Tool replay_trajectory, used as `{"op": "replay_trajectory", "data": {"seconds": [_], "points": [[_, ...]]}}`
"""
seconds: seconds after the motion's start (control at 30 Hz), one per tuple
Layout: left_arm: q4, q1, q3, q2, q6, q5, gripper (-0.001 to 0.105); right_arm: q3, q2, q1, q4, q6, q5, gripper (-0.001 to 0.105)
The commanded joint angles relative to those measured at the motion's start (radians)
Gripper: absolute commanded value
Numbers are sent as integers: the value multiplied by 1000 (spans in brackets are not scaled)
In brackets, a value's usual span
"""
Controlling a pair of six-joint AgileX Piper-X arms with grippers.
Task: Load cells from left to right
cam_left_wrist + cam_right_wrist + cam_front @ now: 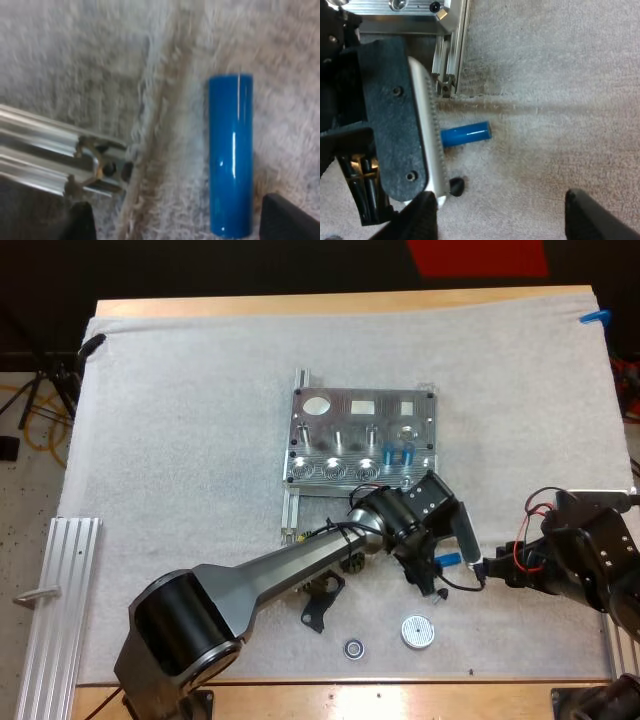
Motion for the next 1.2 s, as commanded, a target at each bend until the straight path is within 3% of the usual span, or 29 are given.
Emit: {"op": "replay_trajectory", "data": {"seconds": [0.0,0.2,0.4,0.87,1.17], "points": [[9,-5,-21,9,-10,-11,66,-1,0,-1,-2,2,-18,55],[112,-5,-107,75,-10,-7,66,-1,0,-1,-2,2,-26,55],[122,-5,-109,76,-4,36,66,-1,0,-1,-2,-5,-26,55],[115,-5,-109,90,-11,35,66,-1,0,-1,-2,-5,-26,55],[121,-23,-109,90,-40,-21,66,-1,0,-1,-2,-5,-26,55]]}}
